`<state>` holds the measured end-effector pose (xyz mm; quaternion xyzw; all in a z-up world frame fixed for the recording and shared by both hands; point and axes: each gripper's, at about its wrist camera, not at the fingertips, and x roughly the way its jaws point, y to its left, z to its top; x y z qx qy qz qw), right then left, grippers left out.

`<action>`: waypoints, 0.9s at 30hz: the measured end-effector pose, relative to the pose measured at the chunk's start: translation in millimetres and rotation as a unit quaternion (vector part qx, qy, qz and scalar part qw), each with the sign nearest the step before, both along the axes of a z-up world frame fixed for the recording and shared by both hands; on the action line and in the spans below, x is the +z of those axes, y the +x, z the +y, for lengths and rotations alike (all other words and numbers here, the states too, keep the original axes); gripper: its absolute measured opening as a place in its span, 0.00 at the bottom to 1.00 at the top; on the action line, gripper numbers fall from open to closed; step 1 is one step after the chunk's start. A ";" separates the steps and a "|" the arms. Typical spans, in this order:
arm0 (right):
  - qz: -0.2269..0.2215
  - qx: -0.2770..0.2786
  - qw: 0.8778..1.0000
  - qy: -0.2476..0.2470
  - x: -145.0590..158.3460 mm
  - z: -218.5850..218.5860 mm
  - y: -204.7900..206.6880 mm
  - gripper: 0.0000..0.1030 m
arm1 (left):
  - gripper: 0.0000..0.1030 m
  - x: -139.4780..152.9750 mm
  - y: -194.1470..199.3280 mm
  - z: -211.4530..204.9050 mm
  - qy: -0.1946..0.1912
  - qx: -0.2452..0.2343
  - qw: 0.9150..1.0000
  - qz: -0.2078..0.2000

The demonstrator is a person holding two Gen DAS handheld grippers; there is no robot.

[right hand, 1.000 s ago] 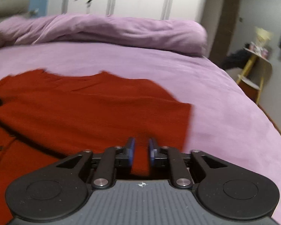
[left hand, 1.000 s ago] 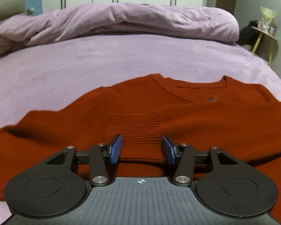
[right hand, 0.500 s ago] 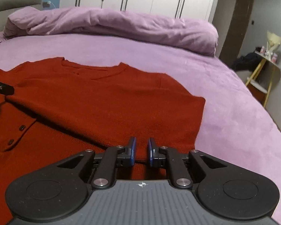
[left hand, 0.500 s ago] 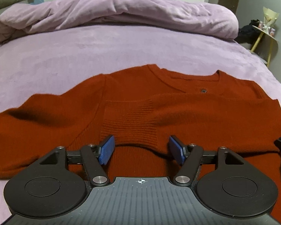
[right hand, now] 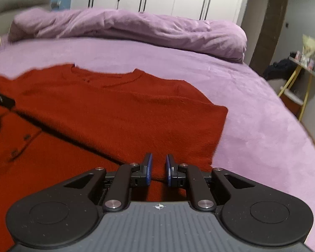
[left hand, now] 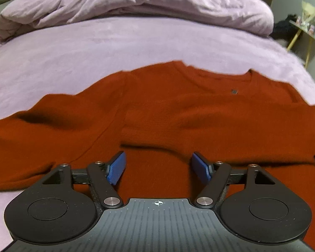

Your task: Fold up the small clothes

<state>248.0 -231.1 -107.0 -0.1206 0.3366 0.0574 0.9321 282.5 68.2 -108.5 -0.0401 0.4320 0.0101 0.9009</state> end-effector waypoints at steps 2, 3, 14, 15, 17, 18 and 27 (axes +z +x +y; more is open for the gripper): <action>0.023 -0.011 1.000 -0.005 6.6 2.5 -3.0 0.14 | 0.74 2.9 -10.0 8.5 -0.006 0.000 1.000 0.008; 0.045 -0.025 0.998 0.025 14.2 -1.9 -3.3 0.15 | 0.74 6.1 -18.4 15.6 -0.023 0.000 1.000 0.005; 0.134 -0.099 0.935 0.312 20.9 -44.5 -94.6 0.23 | 0.72 0.2 -147.6 227.0 -0.198 0.292 0.934 -0.047; 0.133 -0.102 0.935 0.313 20.3 -41.8 -97.9 0.24 | 0.62 -3.9 -155.1 246.1 -0.217 0.318 0.922 -0.051; 0.132 -0.103 0.934 0.317 22.1 -36.5 -97.6 0.24 | 0.50 -12.8 -168.0 280.7 -0.252 0.361 0.895 -0.071; 0.135 -0.101 0.933 0.319 23.4 -32.6 -95.1 0.24 | 0.45 -16.5 -171.6 295.3 -0.266 0.379 0.883 -0.078; 0.140 -0.069 0.928 0.339 37.8 -0.8 -82.1 0.24 | 0.10 -45.3 -168.4 371.1 -0.363 0.477 0.790 -0.124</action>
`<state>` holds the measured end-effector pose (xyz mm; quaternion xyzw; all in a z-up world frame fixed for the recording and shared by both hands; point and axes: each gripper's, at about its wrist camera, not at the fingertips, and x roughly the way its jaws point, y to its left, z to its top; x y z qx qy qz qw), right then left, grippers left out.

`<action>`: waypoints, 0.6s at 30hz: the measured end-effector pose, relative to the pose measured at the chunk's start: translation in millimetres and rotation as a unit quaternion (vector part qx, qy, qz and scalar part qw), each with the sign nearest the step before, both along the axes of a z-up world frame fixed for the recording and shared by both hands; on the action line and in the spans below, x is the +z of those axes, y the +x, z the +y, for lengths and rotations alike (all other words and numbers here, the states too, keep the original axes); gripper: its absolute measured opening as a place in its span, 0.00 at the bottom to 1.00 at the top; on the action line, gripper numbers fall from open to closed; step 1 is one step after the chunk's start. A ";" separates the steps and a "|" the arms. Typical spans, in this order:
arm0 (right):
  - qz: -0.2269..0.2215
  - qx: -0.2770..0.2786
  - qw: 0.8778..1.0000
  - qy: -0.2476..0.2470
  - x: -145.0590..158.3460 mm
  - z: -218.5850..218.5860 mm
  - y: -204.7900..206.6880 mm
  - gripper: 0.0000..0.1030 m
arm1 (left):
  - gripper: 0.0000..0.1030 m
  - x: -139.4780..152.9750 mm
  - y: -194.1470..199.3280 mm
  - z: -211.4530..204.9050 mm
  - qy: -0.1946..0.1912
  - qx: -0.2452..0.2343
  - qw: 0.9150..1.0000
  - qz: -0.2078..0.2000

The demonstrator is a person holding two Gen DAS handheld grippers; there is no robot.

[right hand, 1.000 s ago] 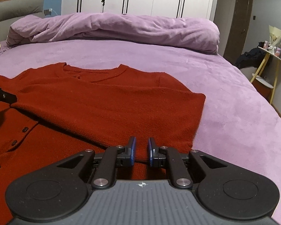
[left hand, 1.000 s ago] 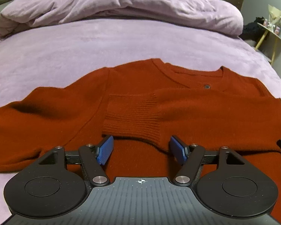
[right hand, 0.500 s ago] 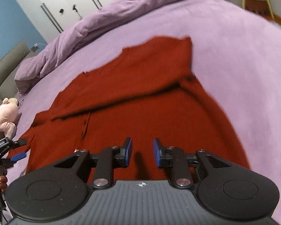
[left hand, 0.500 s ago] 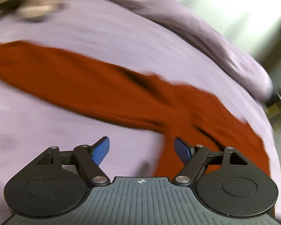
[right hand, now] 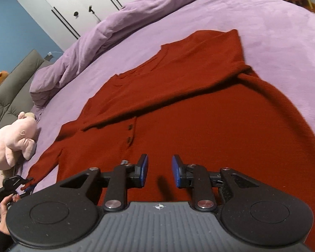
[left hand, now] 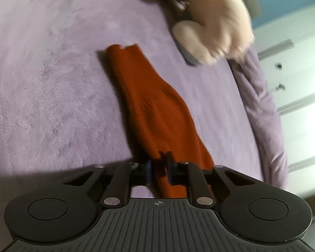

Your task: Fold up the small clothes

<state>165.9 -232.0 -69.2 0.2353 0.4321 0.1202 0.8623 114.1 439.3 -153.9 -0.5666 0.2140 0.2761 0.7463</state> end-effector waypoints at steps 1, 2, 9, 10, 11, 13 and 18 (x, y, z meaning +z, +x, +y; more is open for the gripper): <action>0.000 0.000 1.000 -0.002 0.3 1.9 0.2 0.24 | 0.09 -3.8 -0.6 3.3 -0.011 0.006 1.000 -0.006; 0.001 0.001 1.000 -0.004 0.1 3.1 0.6 0.24 | 0.09 -5.2 -1.5 3.4 -0.016 0.008 1.000 -0.014; -0.003 -0.004 1.000 -0.002 1.6 0.3 2.3 0.24 | 0.08 71.1 26.2 -61.2 0.166 -0.128 0.977 -0.044; -0.006 -0.004 1.000 -0.002 2.7 0.6 2.3 0.24 | 0.08 89.0 34.9 -84.5 0.198 -0.165 0.964 -0.060; -0.009 -0.004 1.000 -0.002 4.0 0.5 1.9 0.24 | 0.08 104.4 42.6 -108.6 0.222 -0.202 0.951 -0.077; -0.017 -0.005 1.000 0.003 6.8 -0.2 0.5 0.24 | 0.09 131.6 57.3 -167.9 0.261 -0.290 0.913 -0.119; -0.033 -0.001 0.999 0.005 14.2 -1.3 -1.1 0.24 | 0.45 129.4 86.7 -307.4 0.315 -0.487 0.807 -0.113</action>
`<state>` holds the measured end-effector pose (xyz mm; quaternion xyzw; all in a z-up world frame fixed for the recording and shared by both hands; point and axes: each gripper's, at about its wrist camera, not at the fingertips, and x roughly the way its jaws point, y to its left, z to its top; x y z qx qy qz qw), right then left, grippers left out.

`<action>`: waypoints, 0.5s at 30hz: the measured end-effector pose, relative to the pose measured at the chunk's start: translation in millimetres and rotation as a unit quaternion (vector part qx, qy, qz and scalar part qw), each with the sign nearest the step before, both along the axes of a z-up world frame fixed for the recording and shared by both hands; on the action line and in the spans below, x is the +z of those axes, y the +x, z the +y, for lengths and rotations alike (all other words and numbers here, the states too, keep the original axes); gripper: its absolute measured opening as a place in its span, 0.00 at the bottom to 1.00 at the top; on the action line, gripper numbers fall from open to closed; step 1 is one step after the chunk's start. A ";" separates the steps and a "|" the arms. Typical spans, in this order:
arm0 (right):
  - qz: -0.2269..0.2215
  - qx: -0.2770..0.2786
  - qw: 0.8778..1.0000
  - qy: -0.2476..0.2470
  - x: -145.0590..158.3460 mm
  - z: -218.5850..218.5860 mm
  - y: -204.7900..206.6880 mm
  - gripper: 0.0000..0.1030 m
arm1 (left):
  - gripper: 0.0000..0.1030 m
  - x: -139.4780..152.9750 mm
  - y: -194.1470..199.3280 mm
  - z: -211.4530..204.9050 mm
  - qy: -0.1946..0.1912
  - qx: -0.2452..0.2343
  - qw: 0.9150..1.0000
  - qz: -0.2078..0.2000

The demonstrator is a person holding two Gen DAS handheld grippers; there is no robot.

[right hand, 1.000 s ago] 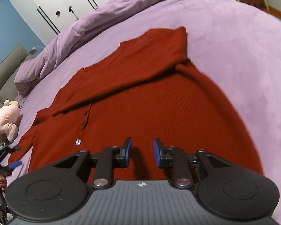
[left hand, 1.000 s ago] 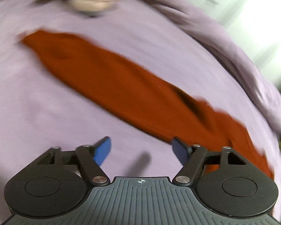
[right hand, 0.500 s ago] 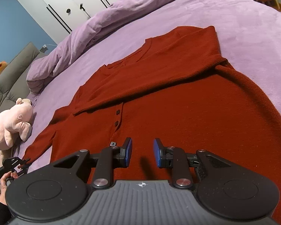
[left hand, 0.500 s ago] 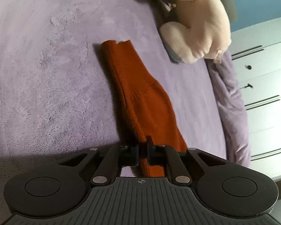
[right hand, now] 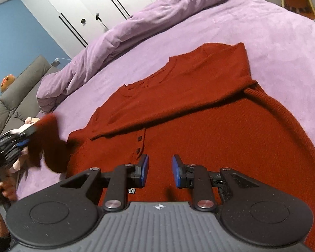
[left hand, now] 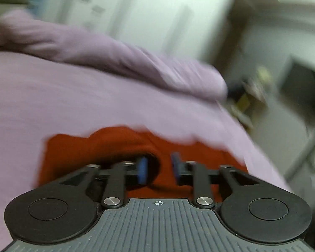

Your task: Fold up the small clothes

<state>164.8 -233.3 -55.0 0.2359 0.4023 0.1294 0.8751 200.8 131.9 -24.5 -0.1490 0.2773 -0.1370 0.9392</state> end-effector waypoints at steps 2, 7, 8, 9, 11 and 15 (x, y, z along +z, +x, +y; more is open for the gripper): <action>-0.005 0.001 1.000 -0.010 2.6 -1.0 1.0 0.24 | 0.47 -20.8 3.8 -27.6 0.013 -0.024 0.999 0.045; -0.009 0.018 0.999 -0.026 3.0 -0.6 14.8 0.24 | 0.58 -49.4 -16.0 -17.7 -0.009 0.043 0.993 0.109; -0.010 0.026 0.999 -0.029 2.4 2.9 20.2 0.24 | 0.58 -49.9 -21.9 -10.2 -0.001 0.060 0.992 0.112; -0.013 0.036 0.999 -0.034 2.0 8.7 25.5 0.25 | 0.59 -49.2 -23.4 -3.6 0.011 0.077 0.991 0.113; -0.026 0.060 0.996 -0.059 2.4 30.6 38.0 0.28 | 0.59 -46.1 -29.9 14.3 0.037 0.125 0.985 0.111; -0.072 0.120 0.982 -0.127 5.7 103.6 57.6 0.38 | 0.65 -43.8 -43.7 48.9 0.035 0.198 0.974 0.106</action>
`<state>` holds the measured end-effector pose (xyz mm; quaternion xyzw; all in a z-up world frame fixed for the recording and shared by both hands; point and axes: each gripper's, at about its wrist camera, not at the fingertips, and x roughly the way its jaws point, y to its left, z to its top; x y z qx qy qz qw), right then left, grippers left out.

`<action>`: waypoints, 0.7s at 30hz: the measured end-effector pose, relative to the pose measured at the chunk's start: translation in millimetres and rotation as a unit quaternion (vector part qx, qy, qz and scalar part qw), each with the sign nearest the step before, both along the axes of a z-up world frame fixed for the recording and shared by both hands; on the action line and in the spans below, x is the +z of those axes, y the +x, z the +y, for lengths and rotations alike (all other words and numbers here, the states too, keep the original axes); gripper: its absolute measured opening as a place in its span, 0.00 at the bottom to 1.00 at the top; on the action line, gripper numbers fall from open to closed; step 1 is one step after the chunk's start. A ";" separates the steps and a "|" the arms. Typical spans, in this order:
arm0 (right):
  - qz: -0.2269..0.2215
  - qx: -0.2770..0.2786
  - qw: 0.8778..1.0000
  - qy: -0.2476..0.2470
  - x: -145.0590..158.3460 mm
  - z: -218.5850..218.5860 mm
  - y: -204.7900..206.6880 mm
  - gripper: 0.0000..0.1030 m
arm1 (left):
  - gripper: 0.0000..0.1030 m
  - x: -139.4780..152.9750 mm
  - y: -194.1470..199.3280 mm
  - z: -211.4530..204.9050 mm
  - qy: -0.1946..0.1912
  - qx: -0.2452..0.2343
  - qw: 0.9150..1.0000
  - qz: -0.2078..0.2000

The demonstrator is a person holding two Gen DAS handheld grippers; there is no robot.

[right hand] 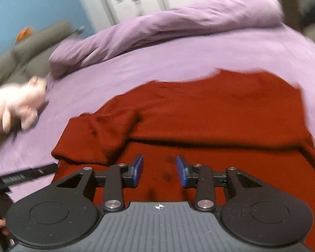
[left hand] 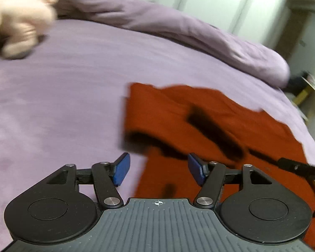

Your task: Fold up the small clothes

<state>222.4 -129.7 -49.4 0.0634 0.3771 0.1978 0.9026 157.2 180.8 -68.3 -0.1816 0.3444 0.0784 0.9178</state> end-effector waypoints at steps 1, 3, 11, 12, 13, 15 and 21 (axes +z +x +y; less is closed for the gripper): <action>-0.020 0.015 0.999 -0.026 0.6 20.7 -0.2 0.38 | 0.65 -1.4 -1.3 9.7 0.003 0.018 1.000 0.003; -0.060 0.048 0.994 -0.074 -0.5 59.4 -1.3 0.38 | 0.65 -4.6 -5.0 25.1 0.015 0.045 0.999 0.010; -0.130 0.091 0.954 -0.254 -33.4 160.3 21.7 0.17 | 0.65 -13.7 -3.4 27.9 0.045 0.057 0.997 0.023; -0.127 0.097 0.954 -0.253 -36.0 161.5 25.7 0.05 | 0.65 -12.7 -4.0 24.9 0.049 0.052 0.997 0.022; -0.123 0.098 0.957 -0.244 -35.3 159.8 29.4 0.05 | 0.65 -11.5 -4.7 21.7 0.053 0.046 0.997 0.021; -0.140 0.070 0.966 -0.207 -22.0 144.3 31.8 0.05 | 0.65 -9.4 1.9 13.4 0.062 0.031 0.998 0.009; -0.170 -0.131 0.977 -0.001 23.4 13.7 32.7 0.05 | 0.65 -10.5 34.0 -17.9 0.065 -0.013 0.998 -0.002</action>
